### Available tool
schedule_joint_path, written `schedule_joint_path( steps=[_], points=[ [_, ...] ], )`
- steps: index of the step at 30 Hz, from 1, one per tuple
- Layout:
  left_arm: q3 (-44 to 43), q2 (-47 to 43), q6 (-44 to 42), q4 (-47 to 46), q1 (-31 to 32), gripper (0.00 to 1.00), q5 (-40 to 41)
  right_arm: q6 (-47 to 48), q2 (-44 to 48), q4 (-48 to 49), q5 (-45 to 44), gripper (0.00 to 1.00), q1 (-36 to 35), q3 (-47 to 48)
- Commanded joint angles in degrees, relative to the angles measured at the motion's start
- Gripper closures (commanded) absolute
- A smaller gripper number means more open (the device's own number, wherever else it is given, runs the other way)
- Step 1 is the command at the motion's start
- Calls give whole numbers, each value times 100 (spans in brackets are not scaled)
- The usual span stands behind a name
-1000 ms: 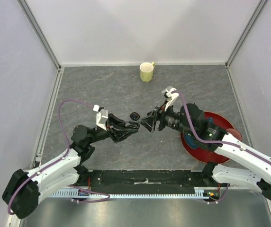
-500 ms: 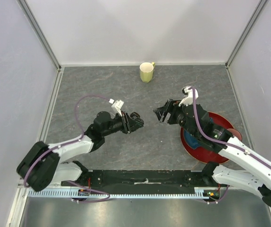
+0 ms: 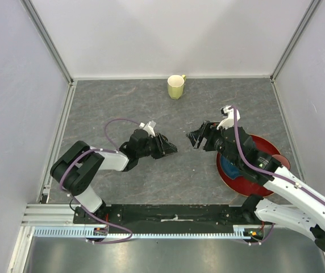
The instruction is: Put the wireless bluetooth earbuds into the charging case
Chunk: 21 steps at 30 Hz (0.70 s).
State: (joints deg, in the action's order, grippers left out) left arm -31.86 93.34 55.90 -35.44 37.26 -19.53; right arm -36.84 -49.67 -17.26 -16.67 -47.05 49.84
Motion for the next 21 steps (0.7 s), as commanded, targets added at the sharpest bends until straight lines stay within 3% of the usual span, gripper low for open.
schedule_joint_path(
  steps=[1, 14, 21],
  points=[
    [-303, 272, 501, -350, 62, 98, 98, 72, 63, 56, 128, 19, 64, -27],
    [-479, 966, 1072, -235, 282, 88, 406, 239, -8, 47, 418, 19, 266, -45],
    [-558, 1011, 1090, 90, 309, 77, 432, 256, 10, 47, 489, 19, 336, -106]
  ],
)
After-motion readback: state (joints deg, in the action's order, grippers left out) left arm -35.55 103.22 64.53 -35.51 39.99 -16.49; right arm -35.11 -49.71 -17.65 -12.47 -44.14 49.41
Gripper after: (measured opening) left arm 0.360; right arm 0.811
